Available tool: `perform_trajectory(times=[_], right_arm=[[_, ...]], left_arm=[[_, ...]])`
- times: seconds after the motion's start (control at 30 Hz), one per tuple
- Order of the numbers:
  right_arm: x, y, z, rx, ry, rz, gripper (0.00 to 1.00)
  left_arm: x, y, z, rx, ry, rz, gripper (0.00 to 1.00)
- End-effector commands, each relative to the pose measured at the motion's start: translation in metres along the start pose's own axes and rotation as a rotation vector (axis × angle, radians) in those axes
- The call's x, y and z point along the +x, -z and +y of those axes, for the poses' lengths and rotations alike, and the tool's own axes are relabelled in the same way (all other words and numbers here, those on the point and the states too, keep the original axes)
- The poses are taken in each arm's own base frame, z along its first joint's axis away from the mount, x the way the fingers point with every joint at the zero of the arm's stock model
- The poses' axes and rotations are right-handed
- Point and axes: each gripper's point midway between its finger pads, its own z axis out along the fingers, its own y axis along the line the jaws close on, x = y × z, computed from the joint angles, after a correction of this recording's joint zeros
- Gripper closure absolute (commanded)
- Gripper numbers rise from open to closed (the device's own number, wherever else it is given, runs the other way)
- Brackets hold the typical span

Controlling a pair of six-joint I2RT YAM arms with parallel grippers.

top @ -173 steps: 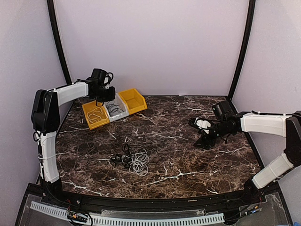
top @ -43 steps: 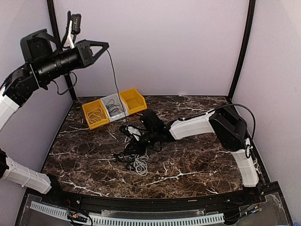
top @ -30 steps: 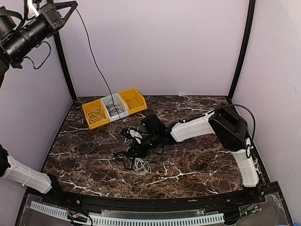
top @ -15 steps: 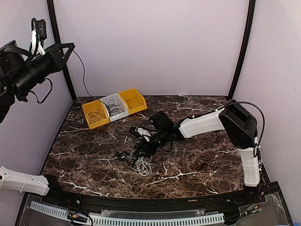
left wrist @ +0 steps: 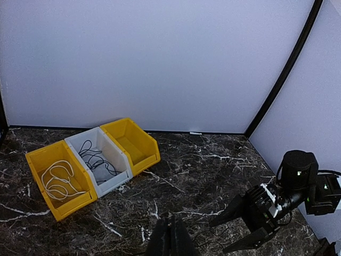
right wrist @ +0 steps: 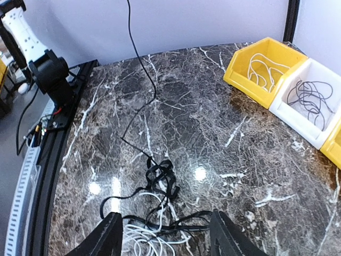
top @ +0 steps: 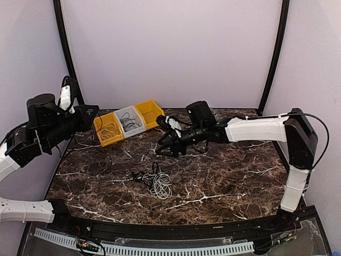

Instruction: Untangle the cables

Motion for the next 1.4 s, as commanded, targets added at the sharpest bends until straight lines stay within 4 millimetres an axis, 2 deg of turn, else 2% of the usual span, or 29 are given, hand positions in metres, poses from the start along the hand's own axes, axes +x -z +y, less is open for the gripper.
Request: perform_trajectory(times=[0.0, 0.17, 0.37, 0.57, 0.67, 0.77, 0.8, 0.83, 0.9, 0.97, 1.0, 1.07, 1.17, 1.2, 1.23, 1.27, 1.3, 1.33, 1.37], right_arm=[[0.008, -0.026, 0.003, -0.030, 0.036, 0.067, 0.37], [0.027, -0.060, -0.002, -0.103, 0.005, 0.151, 0.33], [0.035, -0.089, -0.012, -0.123, -0.036, 0.182, 0.33], [0.036, -0.105, -0.013, -0.164, -0.074, 0.176, 0.42], [0.036, -0.108, -0.009, -0.188, -0.083, 0.172, 0.55], [0.032, -0.107, -0.005, -0.199, -0.075, 0.167, 0.86], [0.029, -0.105, -0.004, -0.197, -0.073, 0.165, 0.96], [0.021, -0.100, -0.003, -0.192, -0.060, 0.157, 1.00], [0.004, -0.087, 0.003, -0.187, -0.033, 0.138, 1.00], [-0.021, -0.069, 0.010, -0.182, -0.003, 0.102, 1.00], [-0.037, -0.057, 0.016, -0.183, 0.013, 0.075, 1.00], [-0.069, -0.032, 0.029, -0.186, 0.048, 0.022, 1.00], [-0.115, 0.005, 0.047, -0.172, 0.108, -0.052, 1.00], [-0.127, 0.016, 0.052, -0.164, 0.127, -0.071, 1.00], [-0.138, 0.027, 0.056, -0.151, 0.146, -0.088, 1.00], [-0.148, 0.036, 0.059, -0.137, 0.160, -0.102, 1.00], [-0.156, 0.044, 0.062, -0.123, 0.176, -0.115, 1.00], [-0.165, 0.052, 0.064, -0.110, 0.190, -0.127, 1.00], [-0.172, 0.060, 0.066, -0.097, 0.201, -0.139, 1.00]], left_arm=[[-0.012, -0.001, -0.023, 0.106, 0.065, -0.023, 1.00], [-0.020, 0.000, -0.030, 0.139, 0.080, -0.048, 1.00], [-0.023, 0.004, -0.028, 0.135, 0.086, -0.061, 1.00], [-0.029, 0.008, -0.027, 0.135, 0.077, -0.079, 1.00], [-0.028, 0.008, -0.026, 0.132, 0.067, -0.078, 1.00], [-0.027, 0.007, -0.024, 0.120, 0.051, -0.075, 1.00], [-0.025, 0.006, -0.022, 0.110, 0.048, -0.073, 1.00], [-0.020, 0.004, -0.020, 0.100, 0.042, -0.065, 1.00], [-0.012, 0.000, -0.014, 0.074, 0.032, -0.059, 0.99], [-0.002, -0.005, -0.009, 0.052, 0.009, -0.048, 0.79], [0.002, -0.007, -0.007, 0.040, 0.002, -0.043, 0.65], [0.013, -0.013, -0.002, 0.017, -0.019, -0.020, 0.54], [0.032, -0.019, -0.005, 0.049, -0.044, 0.019, 0.47], [0.032, -0.020, -0.010, 0.078, -0.049, 0.005, 0.46], [0.043, -0.021, -0.015, 0.120, -0.057, 0.026, 0.45], [0.040, -0.021, -0.022, 0.161, -0.057, 0.000, 0.45], [0.049, -0.021, -0.028, 0.213, -0.062, 0.015, 0.44], [0.043, -0.019, -0.036, 0.258, -0.057, -0.021, 0.44], [0.049, -0.016, -0.043, 0.310, -0.060, -0.014, 0.43]])
